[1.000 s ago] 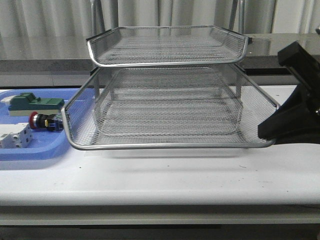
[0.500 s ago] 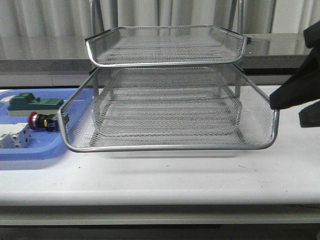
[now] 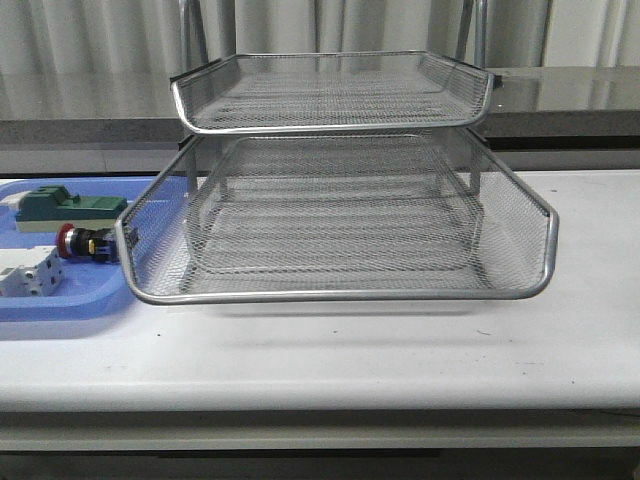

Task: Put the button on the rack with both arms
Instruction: 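Release the middle tray and withdraw the right gripper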

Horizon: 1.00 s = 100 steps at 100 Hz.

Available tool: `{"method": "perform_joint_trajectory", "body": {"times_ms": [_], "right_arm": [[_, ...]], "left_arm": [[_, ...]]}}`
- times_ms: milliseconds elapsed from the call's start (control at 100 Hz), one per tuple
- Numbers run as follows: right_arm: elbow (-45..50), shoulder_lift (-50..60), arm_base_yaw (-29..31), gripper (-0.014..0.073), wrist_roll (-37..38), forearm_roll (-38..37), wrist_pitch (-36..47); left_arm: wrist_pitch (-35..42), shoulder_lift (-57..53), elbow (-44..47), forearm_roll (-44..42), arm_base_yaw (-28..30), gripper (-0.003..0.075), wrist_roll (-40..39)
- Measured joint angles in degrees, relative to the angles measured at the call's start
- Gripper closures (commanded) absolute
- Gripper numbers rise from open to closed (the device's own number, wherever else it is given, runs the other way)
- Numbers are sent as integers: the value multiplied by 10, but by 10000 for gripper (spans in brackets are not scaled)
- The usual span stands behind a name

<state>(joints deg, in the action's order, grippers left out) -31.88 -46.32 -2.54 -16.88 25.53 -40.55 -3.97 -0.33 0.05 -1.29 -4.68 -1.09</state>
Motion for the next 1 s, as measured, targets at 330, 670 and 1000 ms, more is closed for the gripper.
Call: {"method": "perform_joint_trajectory", "body": {"times_ms": [330, 670, 1000], "right_arm": [[-38, 131, 0, 162, 149, -193, -103], [-38, 250, 0, 258, 169, -243, -139], [-38, 260, 0, 670, 169, -244, -139]], "left_arm": [[0, 0, 0, 0, 0, 740, 0], [0, 0, 0, 0, 0, 740, 0], [0, 0, 0, 0, 0, 740, 0]]}}
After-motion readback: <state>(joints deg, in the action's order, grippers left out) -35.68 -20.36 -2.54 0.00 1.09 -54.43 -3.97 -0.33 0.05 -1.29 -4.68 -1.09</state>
